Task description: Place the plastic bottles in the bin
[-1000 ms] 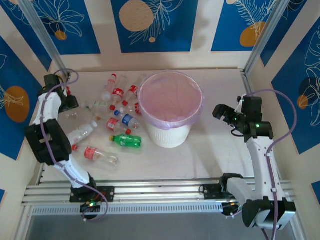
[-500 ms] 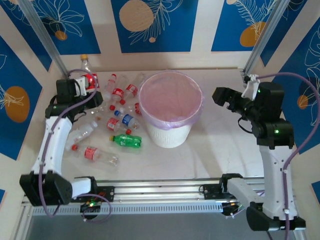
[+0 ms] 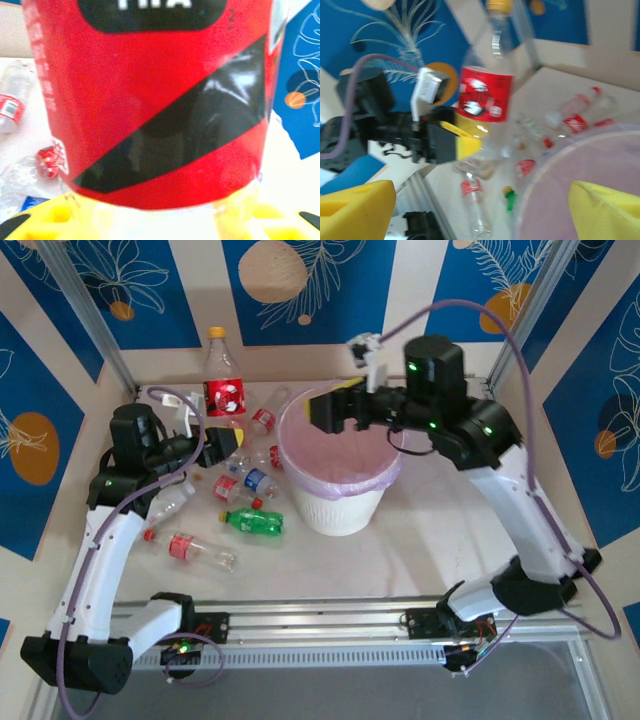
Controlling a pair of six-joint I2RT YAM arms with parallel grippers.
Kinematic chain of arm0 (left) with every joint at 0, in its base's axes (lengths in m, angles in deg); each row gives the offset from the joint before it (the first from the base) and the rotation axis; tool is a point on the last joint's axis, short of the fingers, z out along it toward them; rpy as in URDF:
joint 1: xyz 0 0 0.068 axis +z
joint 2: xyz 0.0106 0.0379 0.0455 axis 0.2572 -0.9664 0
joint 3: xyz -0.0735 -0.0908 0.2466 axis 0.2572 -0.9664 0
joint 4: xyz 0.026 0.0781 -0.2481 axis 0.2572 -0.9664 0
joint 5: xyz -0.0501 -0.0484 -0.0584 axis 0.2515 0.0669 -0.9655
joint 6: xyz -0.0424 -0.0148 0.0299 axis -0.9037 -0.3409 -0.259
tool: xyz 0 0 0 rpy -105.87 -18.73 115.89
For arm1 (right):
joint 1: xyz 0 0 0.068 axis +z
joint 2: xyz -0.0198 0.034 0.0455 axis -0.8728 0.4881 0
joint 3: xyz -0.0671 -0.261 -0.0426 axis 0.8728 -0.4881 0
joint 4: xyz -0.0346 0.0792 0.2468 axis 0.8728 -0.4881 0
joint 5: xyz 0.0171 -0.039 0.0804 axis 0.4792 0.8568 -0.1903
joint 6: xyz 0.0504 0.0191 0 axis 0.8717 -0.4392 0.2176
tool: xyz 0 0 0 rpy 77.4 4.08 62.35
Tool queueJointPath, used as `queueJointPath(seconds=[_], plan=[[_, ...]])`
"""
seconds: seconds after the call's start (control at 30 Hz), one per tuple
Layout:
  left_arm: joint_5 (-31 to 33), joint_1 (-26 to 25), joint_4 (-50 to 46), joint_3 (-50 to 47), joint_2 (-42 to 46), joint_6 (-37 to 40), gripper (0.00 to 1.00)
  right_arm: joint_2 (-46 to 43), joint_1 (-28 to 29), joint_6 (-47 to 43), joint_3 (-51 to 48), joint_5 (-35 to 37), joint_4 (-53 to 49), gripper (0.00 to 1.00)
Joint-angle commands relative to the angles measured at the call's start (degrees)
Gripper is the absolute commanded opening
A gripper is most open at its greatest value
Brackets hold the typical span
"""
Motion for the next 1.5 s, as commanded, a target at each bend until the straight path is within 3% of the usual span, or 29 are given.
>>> queueJointPath(seconds=[0.0,0.33,0.67,0.87,1.1,1.27,1.3,1.4,1.47], plan=[[-6.44,-0.91,1.77,-0.55,-0.09,1.91,0.28,6.55,1.54,-2.04,8.63,-8.49,-1.70,0.89],[-10.59,-4.88,2.49,-1.08,-1.02,5.18,0.21,23.73,-0.12,1.02,28.17,-7.96,-7.20,0.92],[-10.09,-8.56,4.04,-0.38,-1.95,5.64,0.15,30.16,-0.46,3.08,31.51,-12.29,-6.71,0.93],[-8.34,-9.63,4.27,0.61,-3.25,5.80,0.15,31.31,-0.23,4.10,31.30,-15.02,-6.16,0.84],[-6.74,-9.67,4.56,0.86,-3.55,5.72,0.17,30.25,-0.48,4.01,29.99,-14.17,-5.65,0.65],[-6.57,-9.81,5.26,0.94,-3.70,5.37,0.38,29.63,-0.66,4.09,28.79,-13.96,-3.69,0.56],[-6.46,-9.74,5.36,1.08,-3.58,5.34,0.46,29.43,-0.65,4.25,28.49,-14.04,-2.98,0.56],[-5.74,-9.73,5.80,0.94,-2.91,5.34,0.82,28.85,-0.98,4.78,27.71,-14.12,-0.72,0.55],[-5.51,-9.71,6.16,0.68,-2.25,5.44,0.98,28.21,-1.15,4.64,27.20,-13.46,1.07,0.54]])
